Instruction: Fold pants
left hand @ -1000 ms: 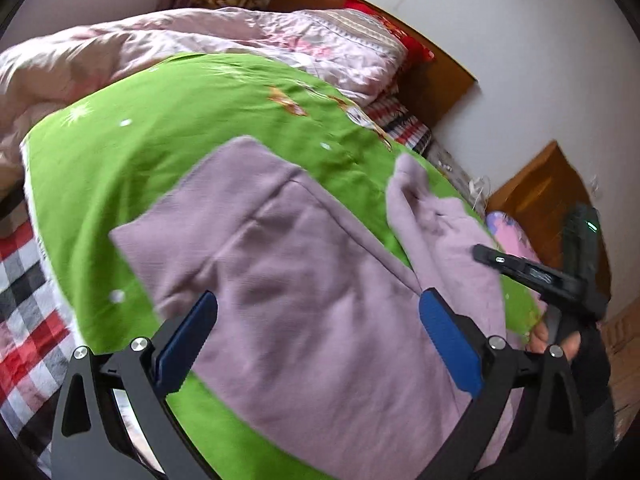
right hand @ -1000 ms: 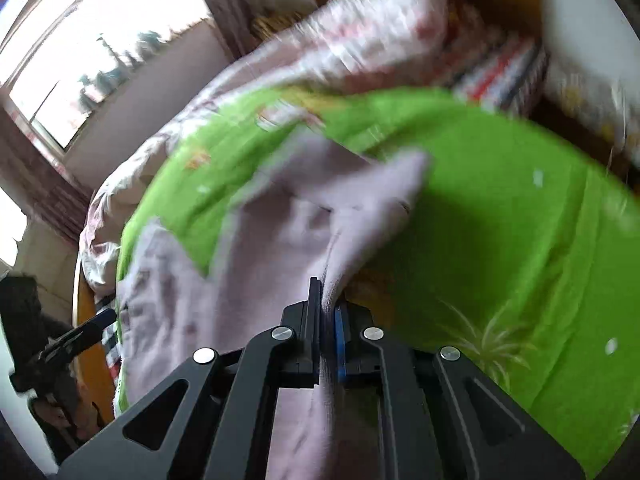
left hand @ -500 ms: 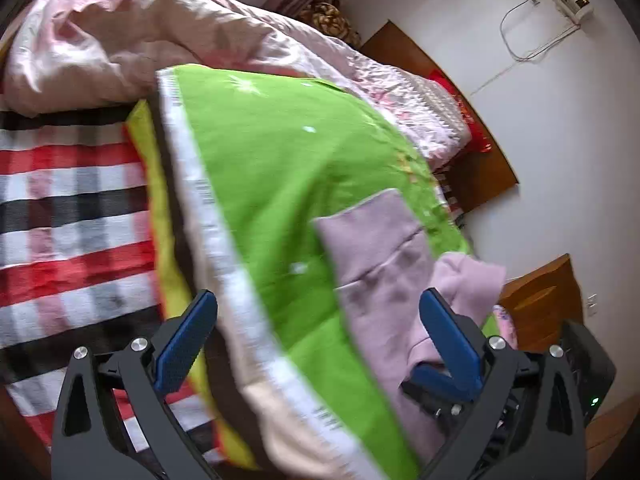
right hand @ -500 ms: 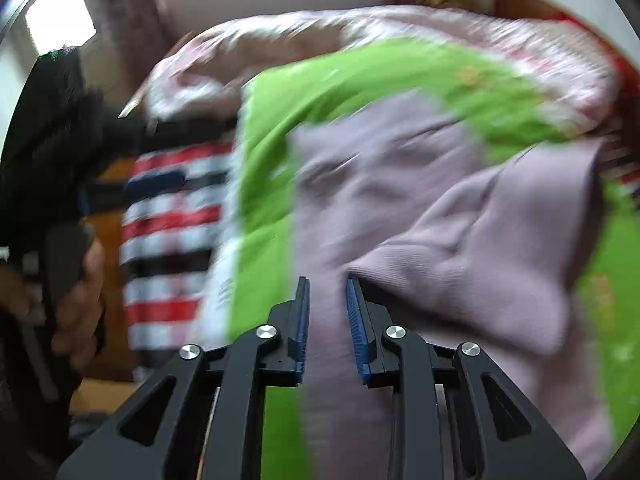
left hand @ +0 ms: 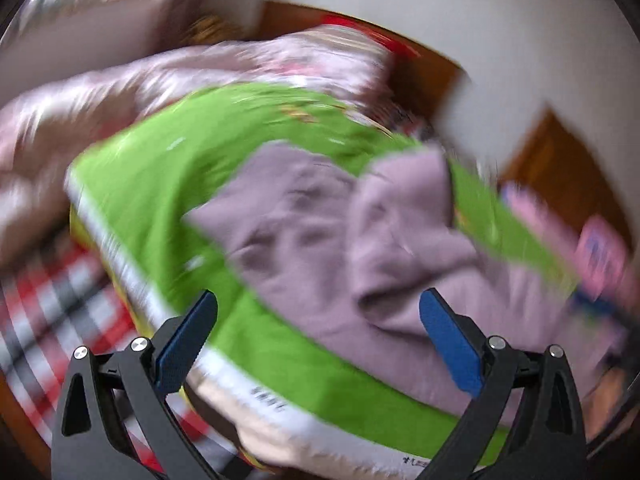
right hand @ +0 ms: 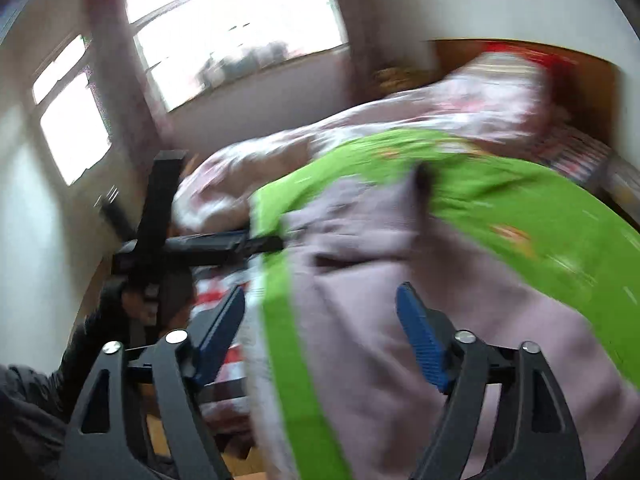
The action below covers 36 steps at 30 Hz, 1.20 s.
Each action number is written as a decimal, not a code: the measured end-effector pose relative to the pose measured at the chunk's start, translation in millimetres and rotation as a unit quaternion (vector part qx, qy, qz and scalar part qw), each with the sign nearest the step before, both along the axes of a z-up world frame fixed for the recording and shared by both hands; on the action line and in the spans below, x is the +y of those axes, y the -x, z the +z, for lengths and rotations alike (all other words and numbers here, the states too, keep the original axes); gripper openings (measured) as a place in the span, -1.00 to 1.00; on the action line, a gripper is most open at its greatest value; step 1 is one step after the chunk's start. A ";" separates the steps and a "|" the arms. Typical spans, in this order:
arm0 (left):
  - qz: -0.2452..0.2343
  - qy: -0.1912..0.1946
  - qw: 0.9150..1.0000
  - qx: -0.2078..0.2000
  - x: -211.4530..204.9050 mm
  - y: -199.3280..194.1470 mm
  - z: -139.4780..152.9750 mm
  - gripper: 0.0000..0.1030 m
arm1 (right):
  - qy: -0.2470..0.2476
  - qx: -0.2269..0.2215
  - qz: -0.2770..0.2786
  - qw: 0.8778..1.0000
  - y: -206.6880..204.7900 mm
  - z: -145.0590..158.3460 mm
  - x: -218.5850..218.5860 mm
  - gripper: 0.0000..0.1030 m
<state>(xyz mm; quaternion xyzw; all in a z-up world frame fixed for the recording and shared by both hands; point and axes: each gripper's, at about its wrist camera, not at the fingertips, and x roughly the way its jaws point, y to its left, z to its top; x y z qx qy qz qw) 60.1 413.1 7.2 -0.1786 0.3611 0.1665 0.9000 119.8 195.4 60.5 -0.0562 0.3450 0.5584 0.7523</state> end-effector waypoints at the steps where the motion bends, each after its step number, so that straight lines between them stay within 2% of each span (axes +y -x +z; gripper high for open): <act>1: -0.023 -0.052 0.998 0.027 -20.2 -17.6 -0.2 0.96 | -0.002 0.008 -0.028 1.000 -9.4 -1.9 -16.7 0.55; 3: -0.047 -0.097 0.993 0.052 -40.2 -39.1 -2.5 0.96 | -0.005 0.038 -0.083 0.996 -24.2 -10.0 -50.3 0.55; 5: -0.070 -0.117 0.988 0.071 -54.7 -65.0 -6.4 0.96 | -0.015 0.061 -0.119 0.991 -35.2 -18.8 -73.2 0.56; 8: -0.060 -0.151 0.981 0.107 -58.1 -92.7 -16.4 0.96 | -0.005 0.080 -0.158 0.984 -45.0 -34.8 -89.7 0.56; 11: -0.058 -0.137 0.978 0.145 -45.9 -110.0 -33.5 0.92 | 0.001 0.098 -0.178 0.979 -51.9 -50.6 -96.0 0.62; 12: -0.062 -0.128 0.980 0.137 -42.7 -109.4 -35.8 0.81 | 0.005 0.102 -0.183 0.978 -51.1 -59.8 -95.3 0.62; 13: -0.071 -0.116 0.983 0.126 -39.8 -107.5 -36.1 0.60 | 0.008 0.106 -0.188 0.976 -49.1 -63.4 -96.0 0.62; 14: -0.096 -0.078 0.987 0.102 -35.6 -103.2 -32.0 -0.18 | 0.012 0.110 -0.196 0.974 -49.7 -68.0 -100.4 0.62; 15: -0.093 -0.074 0.989 0.089 -33.6 -98.9 -26.4 -0.66 | 0.014 0.110 -0.200 0.974 -46.8 -68.7 -103.2 0.62; 16: -0.084 -0.078 0.991 0.068 -28.9 -91.9 -16.6 -0.81 | 0.014 0.108 -0.201 0.974 -44.8 -70.7 -103.9 0.62; 17: -0.081 -0.067 0.994 0.044 -21.9 -84.8 -7.5 -0.81 | 0.010 0.104 -0.203 0.974 -42.4 -69.4 -107.6 0.62; 18: -0.077 -0.033 0.996 0.009 -10.9 -75.1 3.7 -0.81 | 0.007 0.102 -0.205 0.973 -43.9 -70.5 -107.7 0.62; 19: -0.064 0.033 0.997 -0.039 12.3 -59.8 15.6 -0.81 | 0.005 0.100 -0.209 0.973 -43.4 -69.2 -109.3 0.62; 21: -0.035 0.106 0.989 -0.093 45.4 -36.5 22.8 -0.81 | 0.002 0.094 -0.211 0.973 -42.3 -68.0 -110.7 0.62; 22: -0.008 0.126 0.986 -0.111 64.0 -24.7 20.8 -0.81 | 0.002 0.094 -0.214 0.972 -42.2 -67.8 -111.8 0.62; 24: 0.032 0.156 0.981 -0.112 89.9 -15.2 3.9 -0.74 | 0.003 0.096 -0.216 0.972 -41.9 -70.0 -112.9 0.62; 25: 0.044 0.173 0.980 -0.086 102.6 -18.2 -14.4 -0.68 | 0.007 0.096 -0.216 0.972 -40.5 -70.7 -111.6 0.62; 27: 0.045 0.179 0.982 -0.035 113.2 -25.8 -40.5 -0.45 | 0.025 0.075 -0.208 0.975 -32.6 -67.9 -103.2 0.61; 28: 0.037 0.182 0.982 -0.030 115.0 -27.0 -50.1 -0.42 | 0.037 0.057 -0.199 0.978 -26.0 -64.5 -96.8 0.61; 29: 0.022 0.186 0.981 -0.048 114.1 -25.5 -53.4 -0.24 | 0.053 0.028 -0.184 0.981 -15.1 -59.5 -87.9 0.58; 30: 0.010 0.194 0.979 -0.062 114.0 -24.2 -53.1 0.06 | 0.063 0.002 -0.172 0.983 -5.1 -55.7 -81.2 0.55; 32: -0.006 0.208 0.974 -0.086 111.8 -24.4 -48.8 0.40 | 0.079 -0.032 -0.142 0.986 12.6 -52.3 -69.7 0.44; 33: -0.010 0.209 0.974 -0.089 109.5 -25.9 -46.6 0.50 | 0.087 -0.047 -0.124 0.987 23.2 -52.3 -64.4 0.30; 36: -0.012 0.211 0.974 -0.086 108.8 -34.7 -47.9 0.61 | 0.111 -0.076 -0.072 0.988 49.2 -53.7 -51.8 0.05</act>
